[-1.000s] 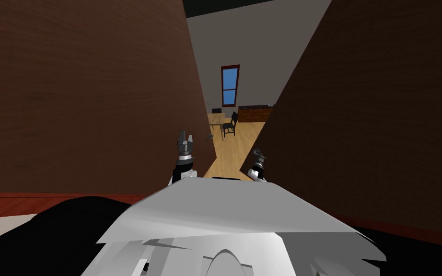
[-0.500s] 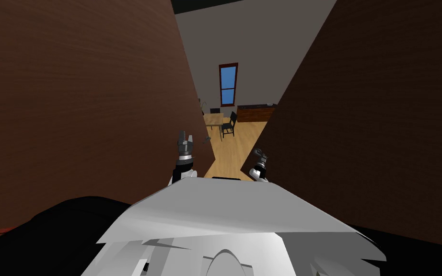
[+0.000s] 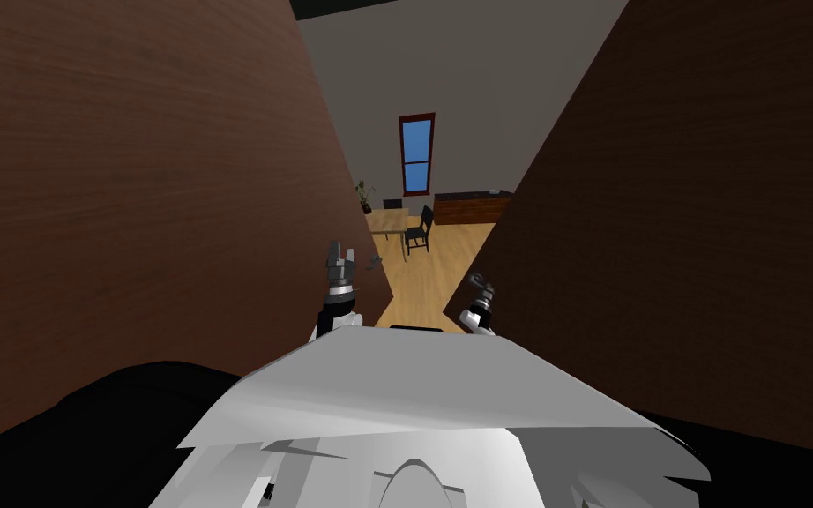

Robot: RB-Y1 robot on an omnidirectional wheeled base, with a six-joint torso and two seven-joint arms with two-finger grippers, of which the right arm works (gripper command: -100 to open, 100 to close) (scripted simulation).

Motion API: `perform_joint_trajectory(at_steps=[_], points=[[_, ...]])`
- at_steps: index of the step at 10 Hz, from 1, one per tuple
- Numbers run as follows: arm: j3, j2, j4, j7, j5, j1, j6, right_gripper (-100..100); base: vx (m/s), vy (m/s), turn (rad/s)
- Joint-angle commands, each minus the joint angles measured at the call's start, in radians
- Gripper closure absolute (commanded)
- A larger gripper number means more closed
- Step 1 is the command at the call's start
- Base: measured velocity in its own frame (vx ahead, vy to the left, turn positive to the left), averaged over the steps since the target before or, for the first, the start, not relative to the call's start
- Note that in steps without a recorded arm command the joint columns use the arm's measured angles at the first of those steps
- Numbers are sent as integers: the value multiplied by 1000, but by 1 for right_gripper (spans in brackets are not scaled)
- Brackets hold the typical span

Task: Push the door open

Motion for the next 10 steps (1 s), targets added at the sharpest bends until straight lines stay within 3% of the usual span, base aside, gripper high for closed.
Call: perform_joint_trajectory(at_steps=[1,4,5,10], points=[[-33,-21,-11,13,-21,2,-10,100,131,-38,-51],[-39,-21,-11,17,-25,2,-12,100,131,-42,-32],[-63,-21,-12,33,-42,0,-19,100,132,-53,-50],[-103,-12,-13,60,-71,-2,-32,100,185,-37,-55]])
